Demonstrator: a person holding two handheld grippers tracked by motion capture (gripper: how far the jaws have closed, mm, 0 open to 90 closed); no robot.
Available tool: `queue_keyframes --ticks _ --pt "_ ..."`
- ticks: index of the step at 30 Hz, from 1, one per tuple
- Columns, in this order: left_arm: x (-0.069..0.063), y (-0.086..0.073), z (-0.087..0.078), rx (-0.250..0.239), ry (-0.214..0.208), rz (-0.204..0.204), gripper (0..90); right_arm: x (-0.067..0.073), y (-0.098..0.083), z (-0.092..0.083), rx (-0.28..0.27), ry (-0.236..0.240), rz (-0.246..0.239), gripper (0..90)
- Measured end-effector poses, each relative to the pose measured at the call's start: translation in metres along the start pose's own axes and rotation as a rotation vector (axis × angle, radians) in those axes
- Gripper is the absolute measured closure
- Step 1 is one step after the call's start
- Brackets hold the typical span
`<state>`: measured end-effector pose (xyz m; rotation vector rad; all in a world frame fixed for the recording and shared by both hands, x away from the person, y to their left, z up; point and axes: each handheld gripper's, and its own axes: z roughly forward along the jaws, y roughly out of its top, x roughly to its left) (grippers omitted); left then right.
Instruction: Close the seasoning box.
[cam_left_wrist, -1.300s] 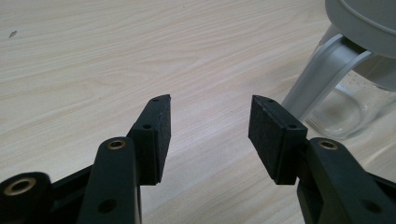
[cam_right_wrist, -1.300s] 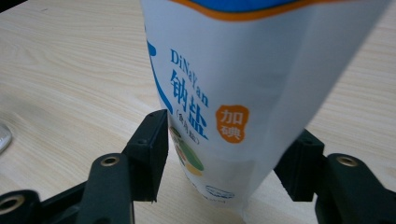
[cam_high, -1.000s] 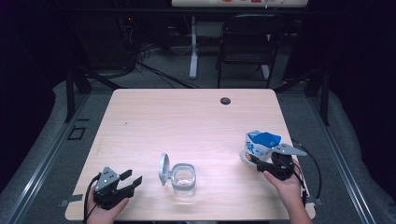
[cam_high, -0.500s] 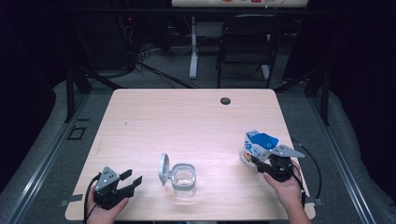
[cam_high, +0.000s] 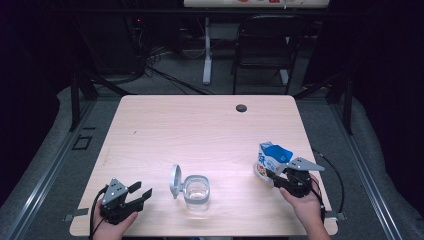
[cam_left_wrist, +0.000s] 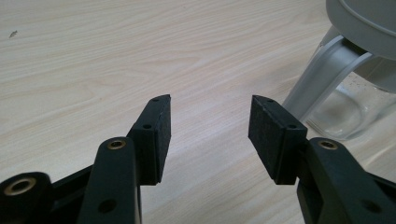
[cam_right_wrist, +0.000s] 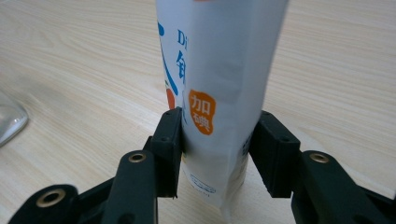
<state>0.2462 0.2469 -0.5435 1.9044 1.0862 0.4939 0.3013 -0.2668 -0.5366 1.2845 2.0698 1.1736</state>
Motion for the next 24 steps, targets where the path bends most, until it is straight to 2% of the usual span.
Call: queue_keyframes --ticks 11,16,17,19,20,24 --pt "0.001 0.0 0.0 0.008 0.002 0.0 50.0 0.012 -0.001 0.001 -0.005 0.026 -0.004 56.3" --pt "0.0 -0.001 0.001 0.002 0.002 0.001 50.0 0.01 -0.002 0.0 -0.009 0.048 0.033 55.1" --pt "0.0 -0.001 0.001 0.002 0.002 0.001 50.0 0.008 -0.003 0.0 -0.016 0.06 0.056 52.3" --pt "0.0 -0.001 0.001 0.003 0.002 0.001 50.0 0.008 -0.003 0.0 -0.016 0.066 0.067 50.5" --pt "0.0 -0.001 0.001 0.001 0.002 -0.001 50.0 0.006 -0.003 0.001 -0.023 0.08 0.093 47.0" --pt "0.001 -0.001 0.0 0.002 0.003 -0.001 50.0 0.005 -0.004 0.003 -0.019 0.09 0.108 45.7"
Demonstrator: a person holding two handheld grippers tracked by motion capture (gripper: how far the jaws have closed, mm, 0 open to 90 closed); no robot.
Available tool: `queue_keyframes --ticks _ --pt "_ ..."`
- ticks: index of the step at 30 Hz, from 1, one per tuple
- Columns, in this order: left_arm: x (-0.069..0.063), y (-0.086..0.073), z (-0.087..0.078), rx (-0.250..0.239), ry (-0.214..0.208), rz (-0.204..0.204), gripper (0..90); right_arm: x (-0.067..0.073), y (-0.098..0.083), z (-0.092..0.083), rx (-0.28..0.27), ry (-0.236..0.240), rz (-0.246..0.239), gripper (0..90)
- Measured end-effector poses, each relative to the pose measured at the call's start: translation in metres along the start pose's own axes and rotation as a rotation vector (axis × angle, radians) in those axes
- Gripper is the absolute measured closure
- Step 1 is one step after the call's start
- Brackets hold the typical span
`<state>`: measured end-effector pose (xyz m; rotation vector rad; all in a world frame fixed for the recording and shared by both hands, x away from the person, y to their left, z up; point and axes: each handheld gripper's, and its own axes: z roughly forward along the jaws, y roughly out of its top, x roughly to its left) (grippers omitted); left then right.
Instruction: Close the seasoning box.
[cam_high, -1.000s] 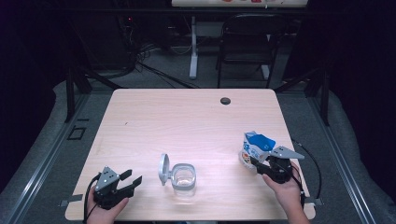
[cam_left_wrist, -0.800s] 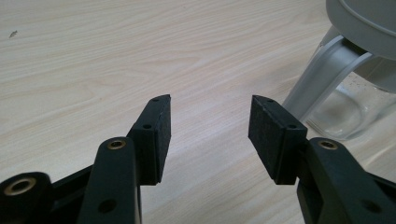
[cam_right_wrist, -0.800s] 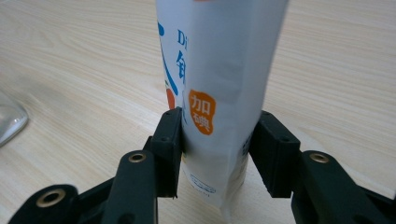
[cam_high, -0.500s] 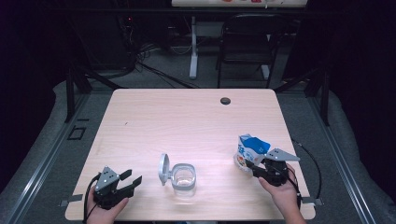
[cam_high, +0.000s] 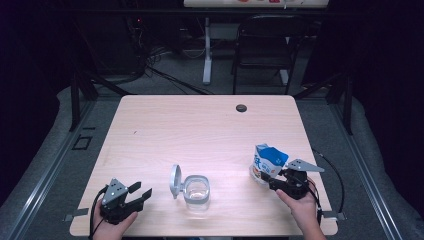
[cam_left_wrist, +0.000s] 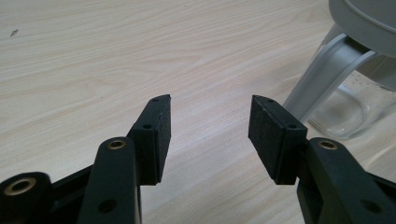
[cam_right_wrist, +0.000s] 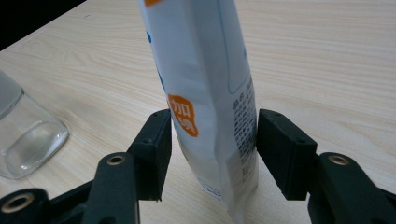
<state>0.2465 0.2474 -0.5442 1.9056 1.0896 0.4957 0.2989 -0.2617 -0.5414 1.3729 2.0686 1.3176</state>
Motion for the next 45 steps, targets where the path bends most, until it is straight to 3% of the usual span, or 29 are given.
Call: queue_keyframes --ticks 8,23,31,32,33,34,35,36,41,42,43,44,45 --pt "0.0 0.0 0.0 0.0 -0.001 0.001 50.0 -0.005 0.0 0.003 -0.016 0.023 0.063 41.7" --pt "0.0 0.0 0.0 -0.001 -0.001 0.001 50.0 -0.009 0.0 0.01 0.006 0.052 0.125 36.2" --pt "0.0 0.0 0.0 0.0 -0.002 0.001 50.0 -0.007 -0.001 0.015 0.015 0.047 0.123 35.0" --pt "0.0 0.0 0.0 0.0 -0.002 0.001 50.0 -0.008 -0.001 0.015 0.038 0.033 0.102 34.9" --pt "0.0 0.0 0.0 -0.001 -0.003 0.001 50.0 -0.006 -0.002 0.017 0.02 0.043 0.116 34.9" --pt "0.0 0.0 0.0 -0.001 -0.003 0.001 50.0 -0.007 -0.002 0.017 0.063 0.025 0.083 34.5" --pt "0.0 0.0 0.0 -0.001 -0.003 0.001 50.0 -0.007 -0.002 0.017 0.063 0.025 0.083 34.5" --pt "0.0 0.0 0.0 0.0 -0.005 0.001 50.0 -0.004 -0.002 0.022 0.005 0.038 0.141 33.7" --pt "0.0 0.0 0.0 -0.001 -0.005 -0.001 50.0 -0.004 -0.002 0.024 0.015 0.034 0.142 32.5" --pt "0.0 0.0 0.0 0.0 -0.005 0.0 50.0 -0.005 -0.002 0.024 0.033 0.034 0.136 32.4" --pt "0.0 0.0 0.0 0.0 -0.005 -0.001 50.0 -0.007 -0.002 0.022 0.076 0.017 0.098 32.4" --pt "0.001 0.0 0.0 -0.001 -0.005 -0.001 50.0 -0.005 -0.003 0.026 0.028 0.036 0.146 32.2" --pt "0.001 0.0 0.0 -0.001 -0.005 -0.001 50.0 -0.005 -0.003 0.026 0.028 0.036 0.146 32.2"
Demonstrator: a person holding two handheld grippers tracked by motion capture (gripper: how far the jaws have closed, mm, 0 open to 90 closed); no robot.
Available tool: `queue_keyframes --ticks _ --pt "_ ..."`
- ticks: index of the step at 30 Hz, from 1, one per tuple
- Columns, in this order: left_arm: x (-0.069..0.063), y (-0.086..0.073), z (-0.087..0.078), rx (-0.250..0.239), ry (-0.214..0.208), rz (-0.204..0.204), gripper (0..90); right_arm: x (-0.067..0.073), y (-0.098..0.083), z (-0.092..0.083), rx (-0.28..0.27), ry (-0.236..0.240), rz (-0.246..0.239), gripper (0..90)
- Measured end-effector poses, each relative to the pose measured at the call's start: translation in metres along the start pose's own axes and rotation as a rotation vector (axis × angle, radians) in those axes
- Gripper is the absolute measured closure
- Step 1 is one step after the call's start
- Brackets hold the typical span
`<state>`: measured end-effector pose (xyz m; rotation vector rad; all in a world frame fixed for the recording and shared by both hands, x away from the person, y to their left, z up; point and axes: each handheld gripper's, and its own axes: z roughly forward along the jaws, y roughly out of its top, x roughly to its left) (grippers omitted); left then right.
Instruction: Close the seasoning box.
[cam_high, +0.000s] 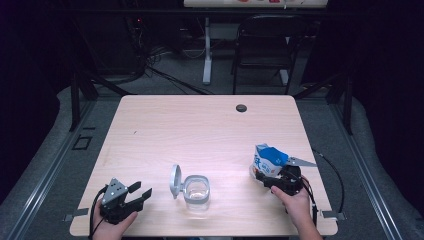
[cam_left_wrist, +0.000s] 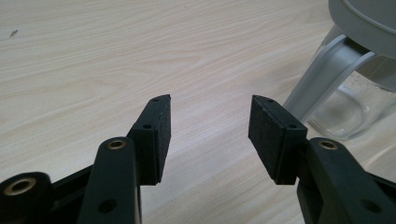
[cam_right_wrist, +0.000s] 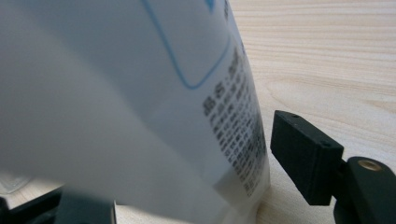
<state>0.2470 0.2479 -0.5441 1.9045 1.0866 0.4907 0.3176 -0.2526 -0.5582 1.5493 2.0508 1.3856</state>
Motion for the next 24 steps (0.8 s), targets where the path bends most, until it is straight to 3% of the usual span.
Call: queue_keyframes --ticks 8,9,11,17,20,24 --pt "0.0003 0.0002 -0.0005 0.004 0.003 0.002 50.0 -0.0006 -0.0003 0.003 0.01 -0.003 -0.001 31.7" --pt "0.0004 0.0003 -0.0005 0.004 0.003 0.003 50.0 -0.0029 0.0003 0.0008 0.057 -0.033 -0.044 31.7" --pt "0.0004 0.0002 -0.0006 0.005 0.003 0.002 50.0 -0.0019 -0.0003 0.0027 0.029 -0.01 -0.021 31.5" --pt "0.0005 0.0001 -0.0003 0.006 0.002 0.001 49.9 -0.0023 -0.0004 0.0035 0.032 -0.009 -0.023 31.5" --pt "0.0007 0.0002 -0.0005 0.006 0.003 0.002 50.0 -0.0035 0.0001 0.0022 0.061 -0.029 -0.04 31.1" --pt "0.0008 0.0002 -0.0007 0.001 0.002 -0.001 49.9 -0.0027 -0.001 0.0041 0.041 -0.012 -0.021 30.3"
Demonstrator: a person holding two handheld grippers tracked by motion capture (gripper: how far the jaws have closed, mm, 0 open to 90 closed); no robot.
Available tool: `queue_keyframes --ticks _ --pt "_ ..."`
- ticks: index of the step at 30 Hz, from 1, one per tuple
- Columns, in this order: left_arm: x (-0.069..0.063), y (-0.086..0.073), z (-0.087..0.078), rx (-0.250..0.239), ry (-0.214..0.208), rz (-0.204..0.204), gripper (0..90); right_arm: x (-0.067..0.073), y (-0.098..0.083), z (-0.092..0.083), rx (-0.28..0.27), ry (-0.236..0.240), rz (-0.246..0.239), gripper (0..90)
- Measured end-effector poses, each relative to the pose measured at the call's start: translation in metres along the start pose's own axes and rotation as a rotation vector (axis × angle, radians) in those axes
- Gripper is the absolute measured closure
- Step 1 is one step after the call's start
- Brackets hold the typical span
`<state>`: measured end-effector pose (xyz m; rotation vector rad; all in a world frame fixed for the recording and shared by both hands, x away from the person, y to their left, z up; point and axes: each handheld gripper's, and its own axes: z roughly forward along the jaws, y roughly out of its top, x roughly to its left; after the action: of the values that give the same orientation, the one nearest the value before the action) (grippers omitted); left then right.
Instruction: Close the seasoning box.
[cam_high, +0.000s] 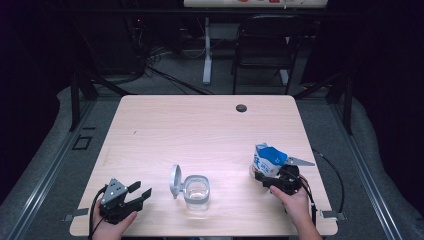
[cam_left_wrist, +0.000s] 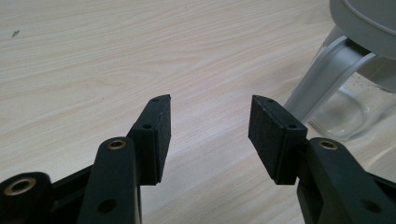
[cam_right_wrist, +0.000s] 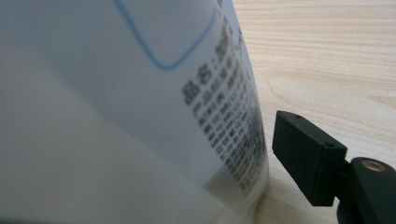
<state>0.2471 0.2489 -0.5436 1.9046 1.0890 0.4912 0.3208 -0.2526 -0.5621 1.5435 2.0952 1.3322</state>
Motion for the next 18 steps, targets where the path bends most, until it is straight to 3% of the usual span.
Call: queue_keyframes --ticks 10,15,18 --pt "0.0002 0.0 -0.0001 0.002 0.004 -0.003 50.0 -0.0007 -0.0023 0.0019 0.031 -0.026 -0.02 30.6" --pt "0.0002 0.0 -0.0001 0.003 0.003 -0.004 50.0 0.0001 -0.0026 0.0033 0.015 -0.003 -0.007 33.5" --pt "0.0002 0.0001 -0.0003 0.004 0.004 -0.001 50.0 -0.0001 -0.0025 0.0033 0.027 -0.012 -0.016 34.1"
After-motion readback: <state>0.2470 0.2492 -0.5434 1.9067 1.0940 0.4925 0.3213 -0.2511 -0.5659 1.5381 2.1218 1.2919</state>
